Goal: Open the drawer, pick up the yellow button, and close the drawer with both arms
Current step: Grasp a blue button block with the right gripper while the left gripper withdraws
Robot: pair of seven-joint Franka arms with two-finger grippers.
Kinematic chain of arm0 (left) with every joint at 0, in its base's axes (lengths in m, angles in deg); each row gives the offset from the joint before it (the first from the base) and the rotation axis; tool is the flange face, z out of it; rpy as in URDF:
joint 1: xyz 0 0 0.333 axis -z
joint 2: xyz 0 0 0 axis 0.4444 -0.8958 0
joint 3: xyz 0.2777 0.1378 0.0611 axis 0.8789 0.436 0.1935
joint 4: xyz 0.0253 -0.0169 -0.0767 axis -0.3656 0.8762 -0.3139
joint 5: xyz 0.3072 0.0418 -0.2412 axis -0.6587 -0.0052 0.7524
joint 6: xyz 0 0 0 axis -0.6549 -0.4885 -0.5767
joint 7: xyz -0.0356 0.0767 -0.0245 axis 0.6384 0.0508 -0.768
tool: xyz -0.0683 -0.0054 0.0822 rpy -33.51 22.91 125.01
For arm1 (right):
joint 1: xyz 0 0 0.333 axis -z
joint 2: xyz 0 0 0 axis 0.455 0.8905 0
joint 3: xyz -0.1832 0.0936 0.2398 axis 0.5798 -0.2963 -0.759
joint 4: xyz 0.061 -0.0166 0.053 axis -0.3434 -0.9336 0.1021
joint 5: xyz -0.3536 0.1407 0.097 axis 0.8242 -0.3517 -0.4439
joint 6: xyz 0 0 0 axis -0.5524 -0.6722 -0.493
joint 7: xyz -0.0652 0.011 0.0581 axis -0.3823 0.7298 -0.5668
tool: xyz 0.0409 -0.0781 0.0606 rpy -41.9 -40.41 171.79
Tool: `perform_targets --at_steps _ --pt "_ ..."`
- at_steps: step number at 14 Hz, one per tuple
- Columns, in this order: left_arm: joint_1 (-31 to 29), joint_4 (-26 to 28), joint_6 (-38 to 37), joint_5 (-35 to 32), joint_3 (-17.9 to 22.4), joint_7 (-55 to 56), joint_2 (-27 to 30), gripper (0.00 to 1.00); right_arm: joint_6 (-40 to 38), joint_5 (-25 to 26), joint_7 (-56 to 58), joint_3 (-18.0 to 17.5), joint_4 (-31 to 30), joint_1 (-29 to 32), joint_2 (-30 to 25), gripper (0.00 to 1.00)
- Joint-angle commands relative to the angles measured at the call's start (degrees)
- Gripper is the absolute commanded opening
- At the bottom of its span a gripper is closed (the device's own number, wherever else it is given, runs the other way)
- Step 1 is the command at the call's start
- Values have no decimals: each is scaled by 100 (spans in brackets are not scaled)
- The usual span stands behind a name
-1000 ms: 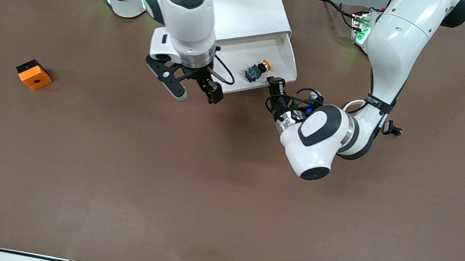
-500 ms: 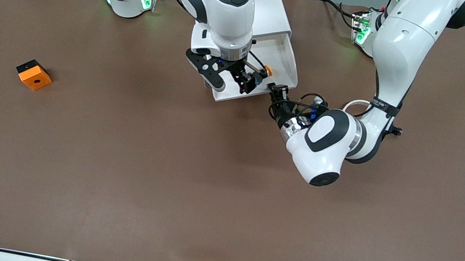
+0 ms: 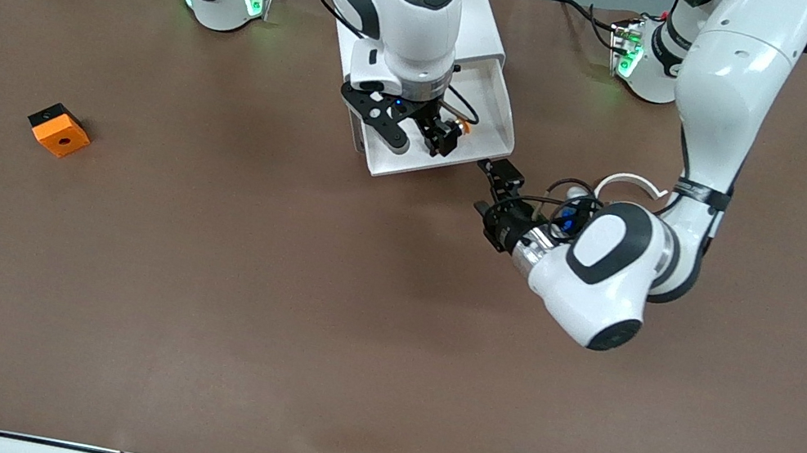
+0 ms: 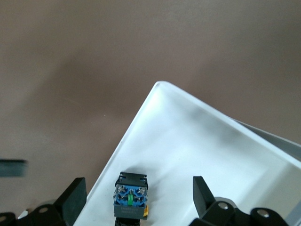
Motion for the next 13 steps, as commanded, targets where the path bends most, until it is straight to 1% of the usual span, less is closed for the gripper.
perform_targets --at_steps 1,2,3,6,8,9,11,13 --pt "-61 -271 -15 -175 471 -523 109 100 35 -77 -84 60 102 -191 171 100" --pt "-26 -289 38 -446 691 -839 196 100 27 -77 -75 60 93 -235 198 100" --pt "-43 -281 38 -719 789 -1330 241 100 26 -86 -75 60 93 -253 207 100" --pt "-34 -316 125 -1492 790 -3087 521 100 35 -86 -75 60 102 -340 268 100" --pt "-43 -307 546 -1994 790 -4518 767 100 35 -86 -75 60 110 -341 338 100" --pt "-52 -316 678 -2213 790 -5143 803 100 35 -77 -66 60 110 -341 373 100" --pt "-104 -307 960 -2548 807 -6251 804 100 70 -77 -57 60 110 -341 417 100" --pt "-122 -290 1005 -2681 825 -7542 804 100 298 -86 -49 52 110 -367 435 100"
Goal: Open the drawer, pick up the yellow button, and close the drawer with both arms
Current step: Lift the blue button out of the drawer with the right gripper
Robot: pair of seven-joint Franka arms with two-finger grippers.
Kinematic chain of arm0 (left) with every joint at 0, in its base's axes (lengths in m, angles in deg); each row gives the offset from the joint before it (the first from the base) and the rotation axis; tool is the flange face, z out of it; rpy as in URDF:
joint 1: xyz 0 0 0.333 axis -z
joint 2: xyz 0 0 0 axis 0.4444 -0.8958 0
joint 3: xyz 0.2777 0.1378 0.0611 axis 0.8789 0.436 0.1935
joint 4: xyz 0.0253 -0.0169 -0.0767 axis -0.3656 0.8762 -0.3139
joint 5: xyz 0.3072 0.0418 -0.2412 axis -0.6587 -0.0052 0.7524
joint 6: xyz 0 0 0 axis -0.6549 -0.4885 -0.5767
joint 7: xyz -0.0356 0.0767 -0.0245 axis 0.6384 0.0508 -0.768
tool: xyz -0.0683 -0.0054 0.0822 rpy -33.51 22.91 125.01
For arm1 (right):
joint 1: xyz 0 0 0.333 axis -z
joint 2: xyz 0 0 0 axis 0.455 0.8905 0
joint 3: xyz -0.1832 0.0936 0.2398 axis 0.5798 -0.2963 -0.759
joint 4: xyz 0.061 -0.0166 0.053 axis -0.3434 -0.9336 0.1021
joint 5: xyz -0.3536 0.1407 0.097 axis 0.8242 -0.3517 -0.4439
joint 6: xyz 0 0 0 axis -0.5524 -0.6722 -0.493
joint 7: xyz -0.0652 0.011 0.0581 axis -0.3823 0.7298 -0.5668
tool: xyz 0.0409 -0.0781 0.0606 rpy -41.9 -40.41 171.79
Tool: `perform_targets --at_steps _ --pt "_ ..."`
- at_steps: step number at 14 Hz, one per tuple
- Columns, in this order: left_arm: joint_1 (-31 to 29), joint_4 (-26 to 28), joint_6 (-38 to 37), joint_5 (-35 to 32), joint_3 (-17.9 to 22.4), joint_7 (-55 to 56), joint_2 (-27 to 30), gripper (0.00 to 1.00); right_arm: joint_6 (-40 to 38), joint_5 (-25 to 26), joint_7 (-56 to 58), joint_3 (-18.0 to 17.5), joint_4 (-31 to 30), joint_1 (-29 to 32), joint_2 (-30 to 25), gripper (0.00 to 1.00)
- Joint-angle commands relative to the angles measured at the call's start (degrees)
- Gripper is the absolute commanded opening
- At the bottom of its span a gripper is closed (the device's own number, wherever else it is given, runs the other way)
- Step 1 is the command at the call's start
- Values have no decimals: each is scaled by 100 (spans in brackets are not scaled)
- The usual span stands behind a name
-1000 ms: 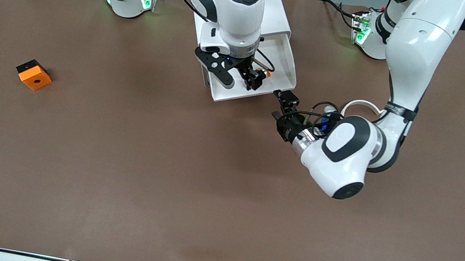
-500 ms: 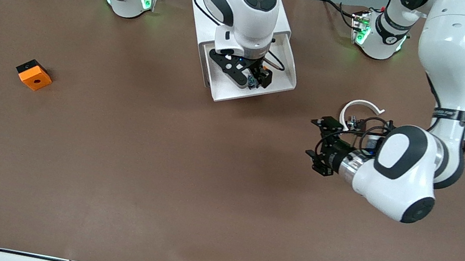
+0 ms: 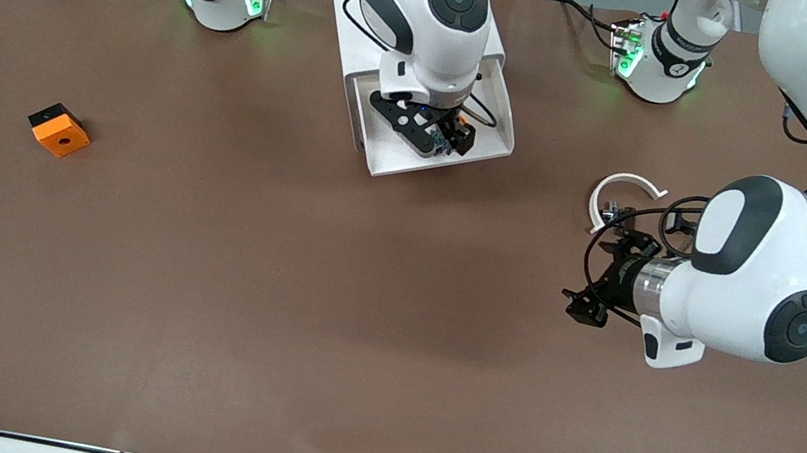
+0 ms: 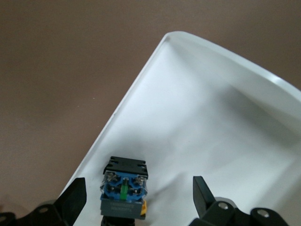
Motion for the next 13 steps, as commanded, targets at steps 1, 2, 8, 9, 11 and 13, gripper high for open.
perform_targets --at_steps 1,2,8,9,11,13 --pt "-8 80 114 -170 9 -1299 32 100 145 -55 -33 47 110 -134 75 100" --pt "0 89 175 -179 17 -1389 -12 100 146 -46 -33 47 110 -134 110 100" --pt "27 194 316 -785 -44 -2488 -30 100 146 -46 46 56 110 -152 128 72" --pt "9 229 325 -820 -44 -2524 -30 100 146 -46 46 56 110 -143 128 60" --pt "97 273 325 -847 -44 -2699 -30 100 128 -46 55 56 119 -143 119 34" --pt "158 352 403 -829 -62 -2709 -56 100 119 -29 55 56 136 -91 102 20"
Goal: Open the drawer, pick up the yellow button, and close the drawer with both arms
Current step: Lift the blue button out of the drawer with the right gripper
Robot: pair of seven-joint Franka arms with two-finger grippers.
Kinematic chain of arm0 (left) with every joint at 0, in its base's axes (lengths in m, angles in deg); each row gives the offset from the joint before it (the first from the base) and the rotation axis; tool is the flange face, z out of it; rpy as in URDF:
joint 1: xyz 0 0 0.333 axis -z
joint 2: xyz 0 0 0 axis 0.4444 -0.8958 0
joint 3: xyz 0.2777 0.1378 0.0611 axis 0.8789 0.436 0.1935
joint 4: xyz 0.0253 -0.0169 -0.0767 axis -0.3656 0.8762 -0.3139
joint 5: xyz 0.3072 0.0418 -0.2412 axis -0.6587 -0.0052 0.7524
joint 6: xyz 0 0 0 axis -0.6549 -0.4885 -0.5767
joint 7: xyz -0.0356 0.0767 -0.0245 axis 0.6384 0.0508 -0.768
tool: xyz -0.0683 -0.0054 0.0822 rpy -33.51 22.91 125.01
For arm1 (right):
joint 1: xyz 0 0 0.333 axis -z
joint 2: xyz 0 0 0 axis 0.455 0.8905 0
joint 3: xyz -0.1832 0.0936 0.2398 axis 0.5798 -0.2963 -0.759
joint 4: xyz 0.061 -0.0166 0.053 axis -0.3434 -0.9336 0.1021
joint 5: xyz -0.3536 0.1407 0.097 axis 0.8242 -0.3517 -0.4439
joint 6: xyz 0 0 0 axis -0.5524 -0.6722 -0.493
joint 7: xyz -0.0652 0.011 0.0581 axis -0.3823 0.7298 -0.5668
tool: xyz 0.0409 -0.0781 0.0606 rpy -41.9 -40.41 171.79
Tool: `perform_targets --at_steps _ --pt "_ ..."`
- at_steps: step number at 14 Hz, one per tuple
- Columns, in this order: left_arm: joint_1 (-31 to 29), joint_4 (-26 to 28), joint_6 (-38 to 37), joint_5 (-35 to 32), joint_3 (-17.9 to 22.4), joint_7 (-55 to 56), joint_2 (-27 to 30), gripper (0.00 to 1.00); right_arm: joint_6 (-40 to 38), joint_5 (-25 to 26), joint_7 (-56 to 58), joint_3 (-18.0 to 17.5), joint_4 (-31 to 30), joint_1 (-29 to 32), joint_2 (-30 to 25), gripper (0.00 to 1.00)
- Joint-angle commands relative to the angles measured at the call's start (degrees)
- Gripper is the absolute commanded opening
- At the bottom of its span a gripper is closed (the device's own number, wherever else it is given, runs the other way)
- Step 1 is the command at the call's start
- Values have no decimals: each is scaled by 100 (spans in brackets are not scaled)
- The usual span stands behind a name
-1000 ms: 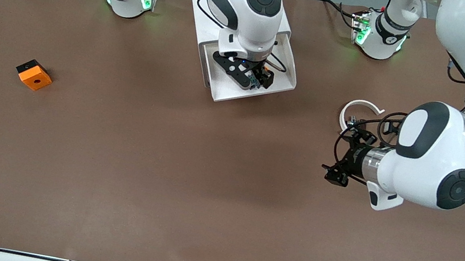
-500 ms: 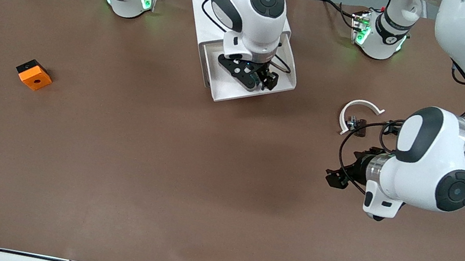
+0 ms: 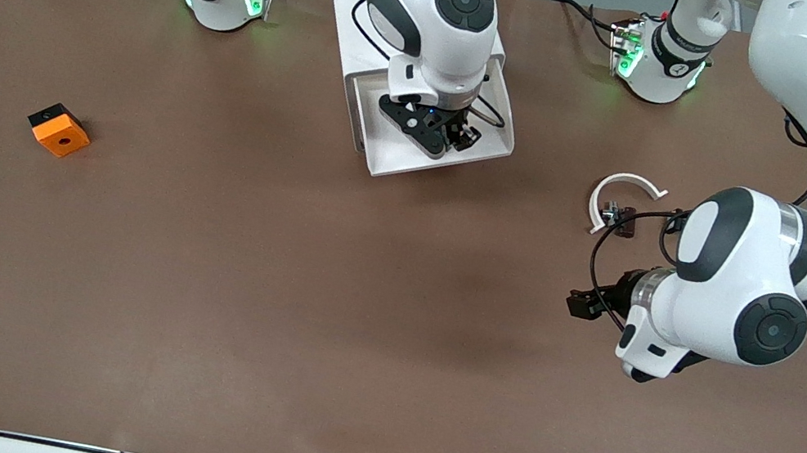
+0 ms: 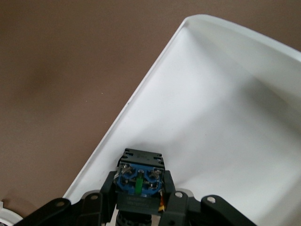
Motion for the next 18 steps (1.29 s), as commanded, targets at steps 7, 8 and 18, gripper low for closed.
perform_targets --at_steps 7,8,18 --pt "805 1562 1340 -118 -186 -3 751 100 -1230 -32 978 102 775 804 -334 20" --pt "884 1608 1438 -118 -194 -3 779 100 -1669 -32 1408 94 960 1076 -352 20" --pt "1526 2953 2370 -127 -511 32 1755 100 -2676 889 7289 103 830 3705 -827 20"
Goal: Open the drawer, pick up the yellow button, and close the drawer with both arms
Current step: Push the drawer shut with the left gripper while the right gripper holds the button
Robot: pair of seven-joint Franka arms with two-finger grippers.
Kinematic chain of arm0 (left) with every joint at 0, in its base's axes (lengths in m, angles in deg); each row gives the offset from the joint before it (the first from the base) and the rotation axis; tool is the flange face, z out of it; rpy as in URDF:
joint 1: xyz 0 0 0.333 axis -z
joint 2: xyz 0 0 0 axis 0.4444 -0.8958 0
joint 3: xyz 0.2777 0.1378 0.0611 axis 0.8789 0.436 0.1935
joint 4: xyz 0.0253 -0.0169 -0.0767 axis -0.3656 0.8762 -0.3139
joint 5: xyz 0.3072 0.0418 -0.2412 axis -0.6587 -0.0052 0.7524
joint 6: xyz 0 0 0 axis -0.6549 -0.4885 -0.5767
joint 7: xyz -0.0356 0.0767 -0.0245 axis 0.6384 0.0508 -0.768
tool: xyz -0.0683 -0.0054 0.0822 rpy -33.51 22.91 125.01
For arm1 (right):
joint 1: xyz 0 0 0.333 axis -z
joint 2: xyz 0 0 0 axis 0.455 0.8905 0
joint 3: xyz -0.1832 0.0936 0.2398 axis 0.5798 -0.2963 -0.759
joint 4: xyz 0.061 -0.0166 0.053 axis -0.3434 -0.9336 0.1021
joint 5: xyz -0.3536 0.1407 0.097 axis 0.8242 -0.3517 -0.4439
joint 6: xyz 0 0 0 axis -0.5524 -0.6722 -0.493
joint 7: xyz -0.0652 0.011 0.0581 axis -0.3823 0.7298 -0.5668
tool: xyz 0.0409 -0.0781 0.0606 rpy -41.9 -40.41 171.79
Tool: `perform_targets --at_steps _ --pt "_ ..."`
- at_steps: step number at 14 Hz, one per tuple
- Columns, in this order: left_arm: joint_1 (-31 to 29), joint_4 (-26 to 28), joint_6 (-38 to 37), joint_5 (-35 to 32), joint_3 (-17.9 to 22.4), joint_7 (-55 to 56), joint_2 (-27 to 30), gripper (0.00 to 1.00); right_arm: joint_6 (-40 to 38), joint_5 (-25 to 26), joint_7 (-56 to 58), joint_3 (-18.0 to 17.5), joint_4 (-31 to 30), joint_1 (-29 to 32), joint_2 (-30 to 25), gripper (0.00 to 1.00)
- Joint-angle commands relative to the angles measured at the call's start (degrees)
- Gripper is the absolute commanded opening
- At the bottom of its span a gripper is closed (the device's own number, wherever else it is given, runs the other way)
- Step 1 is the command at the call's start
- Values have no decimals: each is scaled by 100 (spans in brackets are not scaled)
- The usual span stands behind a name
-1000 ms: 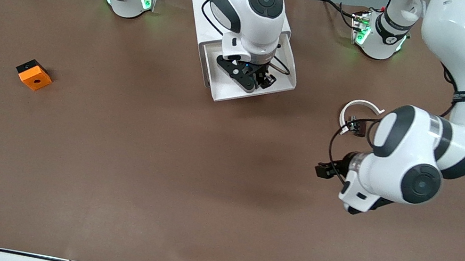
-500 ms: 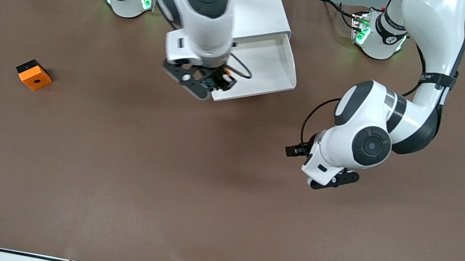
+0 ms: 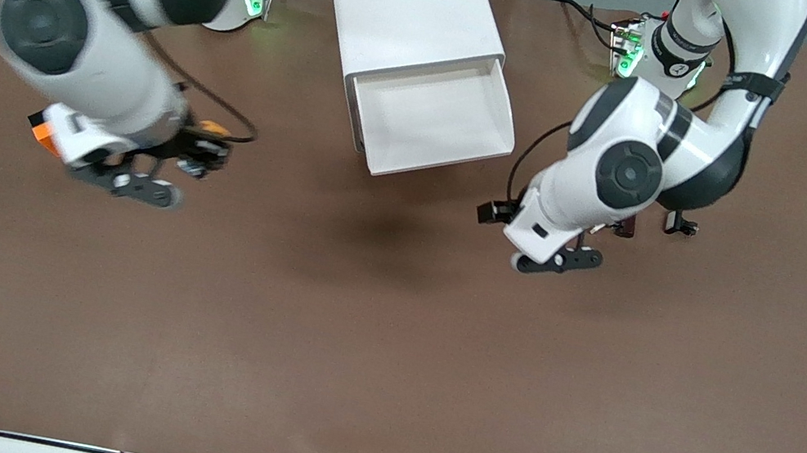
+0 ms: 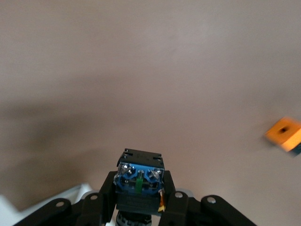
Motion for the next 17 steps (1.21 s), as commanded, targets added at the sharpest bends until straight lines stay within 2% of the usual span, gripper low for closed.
perform_targets --at_steps 1,4,7,10,17 --pt "229 303 286 -169 -27 52 105 100 37 354 984 -128 -237 539 -89 20" --pt "536 286 629 -511 -45 666 -36 100 606 372 2319 -128 -579 1216 -98 20" --pt "766 277 629 -487 -80 860 -89 100 1230 390 3094 -128 -1062 1718 -115 20" --pt "854 285 629 -460 -343 1246 -124 100 2170 425 3762 -128 -1729 2236 -159 20" --pt "836 355 568 -460 -1125 1818 -54 100 4578 425 3914 -128 -3601 2616 -326 20"
